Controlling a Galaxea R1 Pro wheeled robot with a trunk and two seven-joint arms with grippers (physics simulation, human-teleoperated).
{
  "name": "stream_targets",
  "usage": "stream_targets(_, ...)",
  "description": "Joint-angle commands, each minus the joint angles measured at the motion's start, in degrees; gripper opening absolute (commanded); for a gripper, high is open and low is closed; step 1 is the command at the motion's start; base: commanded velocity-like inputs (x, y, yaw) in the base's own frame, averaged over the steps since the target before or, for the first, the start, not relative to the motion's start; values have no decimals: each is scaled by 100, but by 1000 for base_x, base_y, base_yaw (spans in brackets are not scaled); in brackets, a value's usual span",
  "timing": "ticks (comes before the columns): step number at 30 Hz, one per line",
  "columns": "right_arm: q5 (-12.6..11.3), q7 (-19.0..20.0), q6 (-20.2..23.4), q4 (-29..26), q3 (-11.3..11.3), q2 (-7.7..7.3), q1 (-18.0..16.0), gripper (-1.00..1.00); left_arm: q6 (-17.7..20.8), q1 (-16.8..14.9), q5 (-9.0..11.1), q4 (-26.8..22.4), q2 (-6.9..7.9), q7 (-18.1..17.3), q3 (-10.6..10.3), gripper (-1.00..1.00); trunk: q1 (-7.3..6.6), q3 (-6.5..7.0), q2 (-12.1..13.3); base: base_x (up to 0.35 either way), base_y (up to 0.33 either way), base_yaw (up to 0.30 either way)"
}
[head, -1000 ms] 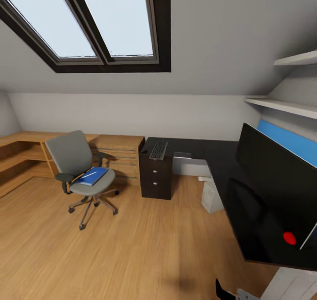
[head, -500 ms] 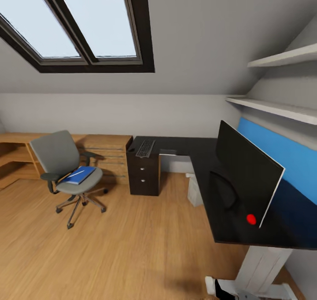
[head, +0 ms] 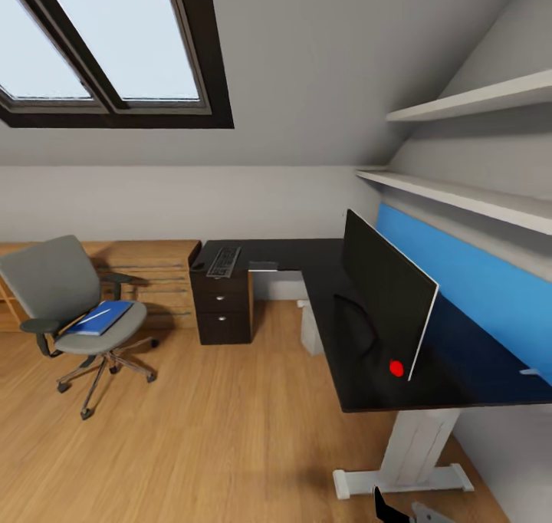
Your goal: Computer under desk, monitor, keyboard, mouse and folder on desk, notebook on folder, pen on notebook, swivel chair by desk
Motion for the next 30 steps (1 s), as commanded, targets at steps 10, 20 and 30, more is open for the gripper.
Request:
stream_targets(10, -21, 60, -4, 8, -43, 1, -5, 100, -41, -1, 57, -5, 10, 36, -6, 100, -220, 171, 396, -240, -202, -47)
stream_targets(20, -21, 60, -9, 3, -47, 1, -5, 100, -20, -1, 65, -4, 27, 33, 2, 100, -440, 350, 797, -266, -255, -1)
stream_targets(30, -14, 60, -59, 7, -40, 29, -5, 100, -32, -1, 65, -4, 35, 33, 11, 100, -659, 526, 1198, -257, -266, 119)
